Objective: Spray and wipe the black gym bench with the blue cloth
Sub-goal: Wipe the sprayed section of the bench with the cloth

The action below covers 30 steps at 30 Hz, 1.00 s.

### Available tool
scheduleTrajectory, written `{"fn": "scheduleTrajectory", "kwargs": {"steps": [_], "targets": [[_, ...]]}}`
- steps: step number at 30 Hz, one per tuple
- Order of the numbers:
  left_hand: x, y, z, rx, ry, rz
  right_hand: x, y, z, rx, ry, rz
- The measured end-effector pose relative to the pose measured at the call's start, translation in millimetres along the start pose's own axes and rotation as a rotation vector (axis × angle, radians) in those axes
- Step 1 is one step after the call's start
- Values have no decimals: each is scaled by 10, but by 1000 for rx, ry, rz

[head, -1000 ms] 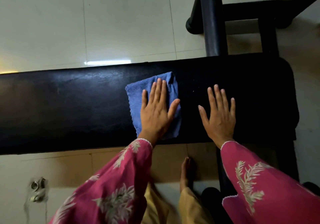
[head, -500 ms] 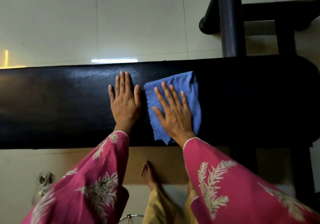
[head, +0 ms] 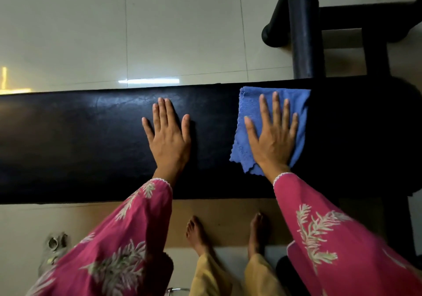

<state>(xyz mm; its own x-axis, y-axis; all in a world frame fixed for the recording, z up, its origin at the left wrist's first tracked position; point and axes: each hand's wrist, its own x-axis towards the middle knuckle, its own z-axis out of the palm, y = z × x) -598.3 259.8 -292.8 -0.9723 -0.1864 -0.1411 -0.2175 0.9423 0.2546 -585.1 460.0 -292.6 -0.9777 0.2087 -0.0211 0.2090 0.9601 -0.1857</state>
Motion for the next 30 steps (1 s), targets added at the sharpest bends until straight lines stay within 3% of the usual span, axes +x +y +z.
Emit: {"fn": "scheduleTrajectory", "kwargs": {"steps": [5,9,14,19,23,27,30], "targets": [[-12,626,62,-98,-16,91,-70,343,-74,-56,-104,-249],[-71,981,239,-81,-78,67,91,590,-132,-66,1,46],[-89,973,320,8,-35,83,67,627,-130,-69,-62,-186],[-86,971,348,15,-2,75,295,443,-1,-57,113,130],[-83,968,348,15,6,74,416,565,-64,-26,6,-113],[-93,973,340,16,6,69,458,434,-51,-48,77,42],[-95,972,334,10,4,67,491,495,-80,-57,-67,-222]]}}
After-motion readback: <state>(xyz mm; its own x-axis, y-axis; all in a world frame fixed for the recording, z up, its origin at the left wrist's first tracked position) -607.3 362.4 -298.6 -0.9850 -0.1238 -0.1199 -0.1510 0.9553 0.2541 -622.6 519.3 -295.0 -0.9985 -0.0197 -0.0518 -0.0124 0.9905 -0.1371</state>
